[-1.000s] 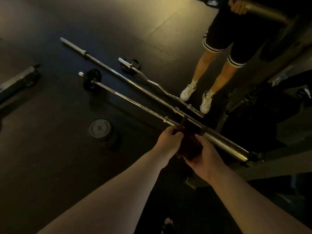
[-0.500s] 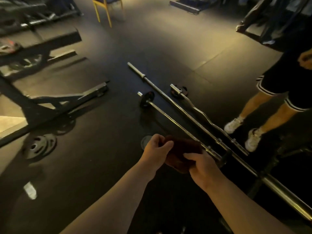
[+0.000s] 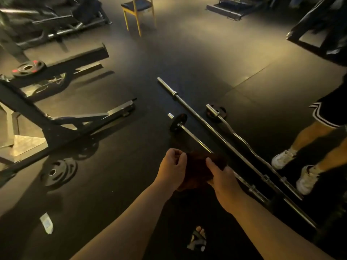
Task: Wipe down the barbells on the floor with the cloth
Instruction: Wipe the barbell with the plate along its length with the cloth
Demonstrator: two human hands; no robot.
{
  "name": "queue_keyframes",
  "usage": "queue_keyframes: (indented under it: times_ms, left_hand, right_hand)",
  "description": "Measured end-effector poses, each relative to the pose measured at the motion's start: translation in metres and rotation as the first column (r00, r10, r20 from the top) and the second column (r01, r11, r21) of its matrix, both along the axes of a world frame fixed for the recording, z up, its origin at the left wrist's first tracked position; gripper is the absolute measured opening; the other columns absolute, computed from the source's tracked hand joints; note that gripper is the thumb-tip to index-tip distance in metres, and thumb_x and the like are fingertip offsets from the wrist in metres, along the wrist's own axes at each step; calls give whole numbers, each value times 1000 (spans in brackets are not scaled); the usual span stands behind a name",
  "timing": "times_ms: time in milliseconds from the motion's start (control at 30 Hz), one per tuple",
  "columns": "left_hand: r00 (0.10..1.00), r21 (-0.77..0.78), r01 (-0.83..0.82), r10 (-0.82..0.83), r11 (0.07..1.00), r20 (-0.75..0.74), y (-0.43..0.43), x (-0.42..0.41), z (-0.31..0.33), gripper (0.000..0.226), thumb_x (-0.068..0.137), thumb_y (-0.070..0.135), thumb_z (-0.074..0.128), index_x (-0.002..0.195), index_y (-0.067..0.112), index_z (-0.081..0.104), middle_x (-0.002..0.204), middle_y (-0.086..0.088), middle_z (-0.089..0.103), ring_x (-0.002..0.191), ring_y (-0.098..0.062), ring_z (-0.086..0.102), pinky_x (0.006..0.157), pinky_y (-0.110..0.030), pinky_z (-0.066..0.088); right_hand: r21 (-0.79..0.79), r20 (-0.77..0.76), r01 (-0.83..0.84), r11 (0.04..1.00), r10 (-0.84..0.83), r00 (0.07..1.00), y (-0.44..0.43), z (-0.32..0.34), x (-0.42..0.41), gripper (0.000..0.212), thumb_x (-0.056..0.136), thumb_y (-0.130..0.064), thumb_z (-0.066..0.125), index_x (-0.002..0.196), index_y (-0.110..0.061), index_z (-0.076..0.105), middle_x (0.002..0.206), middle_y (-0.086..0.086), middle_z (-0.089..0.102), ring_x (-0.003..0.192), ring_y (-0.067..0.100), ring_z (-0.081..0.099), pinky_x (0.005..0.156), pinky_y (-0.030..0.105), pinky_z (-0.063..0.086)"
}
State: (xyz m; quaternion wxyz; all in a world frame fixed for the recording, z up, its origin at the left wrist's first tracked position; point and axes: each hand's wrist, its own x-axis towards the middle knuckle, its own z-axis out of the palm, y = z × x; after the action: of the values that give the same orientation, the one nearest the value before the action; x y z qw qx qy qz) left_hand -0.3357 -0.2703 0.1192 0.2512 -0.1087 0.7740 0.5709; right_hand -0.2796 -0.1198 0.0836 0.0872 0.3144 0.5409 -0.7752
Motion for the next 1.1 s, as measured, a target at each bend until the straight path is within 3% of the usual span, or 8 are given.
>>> queue_keyframes:
  times_ms: [167,367,467,633,833,967,1033,1100]
  left_hand:
    - [991,-14,-20,21,1000,130,15,-57,-8,25,103,45,48,120,28,53,109,1,62,91,-15,66,64,-27,50]
    - [977,139,-91,61,986,204,15,-122,-19,29,99,20,61,125,28,50,112,3,63,78,-11,70,51,-18,53]
    - [974,164,-86,48,983,220,14,-161,-26,27,98,12,61,119,28,56,116,0,65,88,-15,71,60,-24,57]
    - [970,228,-11,-45,974,239,11,-233,-37,35,96,4,59,117,32,57,120,-2,65,104,-24,68,82,-47,62]
    - [973,146,147,-170,978,159,12,-298,-44,23,104,24,50,116,42,59,117,5,55,101,-20,62,77,-38,63]
    - [935,101,284,-299,953,190,12,-336,-56,27,103,22,52,115,44,61,117,6,52,103,-20,61,79,-40,63]
    - [895,58,422,-426,904,133,15,-351,-68,42,99,10,55,122,46,57,120,9,51,106,-18,60,81,-35,62]
    - [827,-51,561,-557,826,75,20,-362,-81,49,95,6,59,127,43,55,119,12,54,108,-14,59,88,-36,59]
  right_hand:
    - [0,91,57,998,-57,994,6,-12,-57,48,96,-44,60,140,-33,44,123,12,66,107,34,69,93,57,57]
    - [-61,74,36,998,-31,997,7,-8,-116,66,94,-6,58,137,-50,35,128,13,58,112,37,65,92,60,57]
    - [72,114,84,994,-92,989,5,-13,-151,60,96,-7,60,132,-48,34,121,5,60,108,28,66,86,52,60]
    - [304,118,218,927,-263,957,-3,-28,-215,49,99,-15,61,125,-41,28,118,0,55,97,15,59,73,35,54]
    - [398,140,133,908,-203,969,-14,-26,-277,19,106,-28,45,115,-41,56,121,-1,52,105,20,58,80,46,62]
    - [336,188,45,941,-114,975,-11,-35,-298,40,100,-23,59,137,-36,51,128,-1,53,110,17,58,78,32,59]
    - [421,220,-77,904,-19,975,-2,-43,-304,53,96,-15,65,143,-32,47,132,-5,51,111,9,54,82,22,52]
    - [505,272,-176,845,38,962,9,-52,-310,55,96,-14,65,145,-30,46,137,-5,51,119,8,49,93,24,48]
